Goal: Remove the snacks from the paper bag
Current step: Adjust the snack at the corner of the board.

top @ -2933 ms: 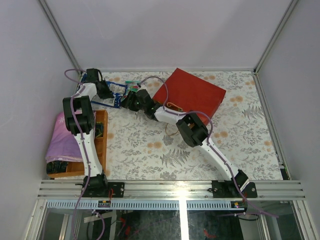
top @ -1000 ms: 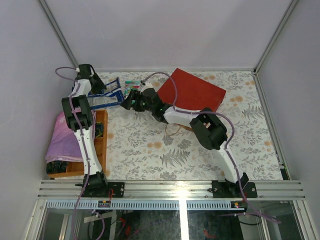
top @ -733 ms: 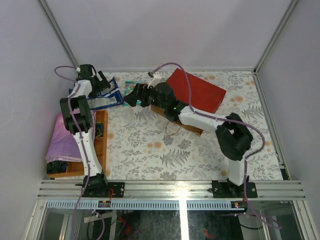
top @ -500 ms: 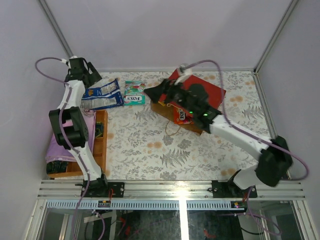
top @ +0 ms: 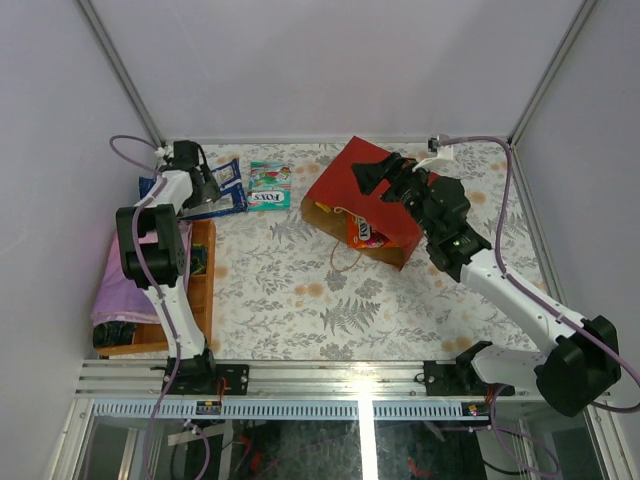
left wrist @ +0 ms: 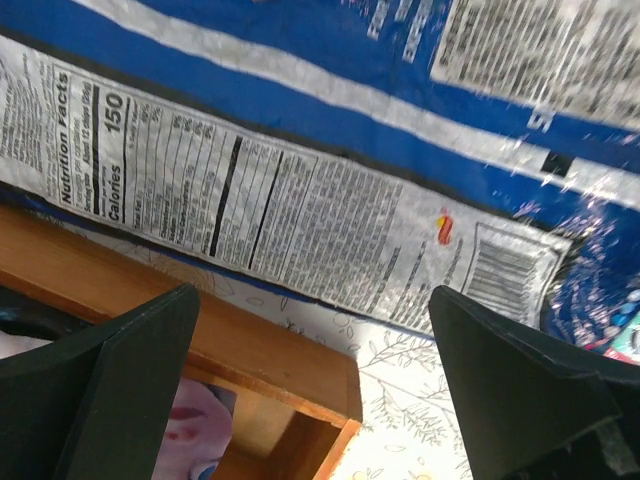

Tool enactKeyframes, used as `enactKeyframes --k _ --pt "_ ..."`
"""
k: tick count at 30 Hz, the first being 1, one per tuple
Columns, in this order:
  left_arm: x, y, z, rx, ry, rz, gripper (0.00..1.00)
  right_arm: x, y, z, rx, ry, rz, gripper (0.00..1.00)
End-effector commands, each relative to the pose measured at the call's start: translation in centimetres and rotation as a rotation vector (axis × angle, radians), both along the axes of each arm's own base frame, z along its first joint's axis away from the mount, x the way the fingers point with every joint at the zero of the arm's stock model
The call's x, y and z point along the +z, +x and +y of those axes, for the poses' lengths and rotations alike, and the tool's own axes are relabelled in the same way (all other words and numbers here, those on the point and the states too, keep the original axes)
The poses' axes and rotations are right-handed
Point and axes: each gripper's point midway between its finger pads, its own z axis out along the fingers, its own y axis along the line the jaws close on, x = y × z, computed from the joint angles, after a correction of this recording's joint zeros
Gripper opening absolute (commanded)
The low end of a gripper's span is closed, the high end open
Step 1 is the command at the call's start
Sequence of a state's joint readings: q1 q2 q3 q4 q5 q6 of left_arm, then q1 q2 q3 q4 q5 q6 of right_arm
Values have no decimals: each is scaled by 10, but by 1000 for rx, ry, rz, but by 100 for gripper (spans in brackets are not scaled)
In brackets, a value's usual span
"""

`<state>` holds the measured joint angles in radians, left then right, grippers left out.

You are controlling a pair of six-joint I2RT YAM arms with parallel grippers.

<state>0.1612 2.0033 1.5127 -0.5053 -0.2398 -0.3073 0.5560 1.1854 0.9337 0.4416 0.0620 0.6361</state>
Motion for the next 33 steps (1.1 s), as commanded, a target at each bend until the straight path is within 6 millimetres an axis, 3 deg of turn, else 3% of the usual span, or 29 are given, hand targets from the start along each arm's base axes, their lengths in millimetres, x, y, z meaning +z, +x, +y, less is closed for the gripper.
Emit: enactKeyframes --k 1,6,13,16,26,33 --pt "24 -4 11 -15 77 31 100 10 5 7 11 -15 -31 100" --pt "25 -10 13 -26 94 58 100 -1 12 16 34 -27 -8 100" --pt "-7 -8 17 -57 83 145 100 -2 13 17 39 -38 -3 100" --pt "-21 -2 18 -71 64 165 100 -2 12 14 30 -44 -6 100" --pt "-35 32 19 -193 34 132 100 -3 14 11 13 -53 -7 100" --pt "-57 47 3 -331 -96 127 100 -5 15 10 14 -50 -4 99"
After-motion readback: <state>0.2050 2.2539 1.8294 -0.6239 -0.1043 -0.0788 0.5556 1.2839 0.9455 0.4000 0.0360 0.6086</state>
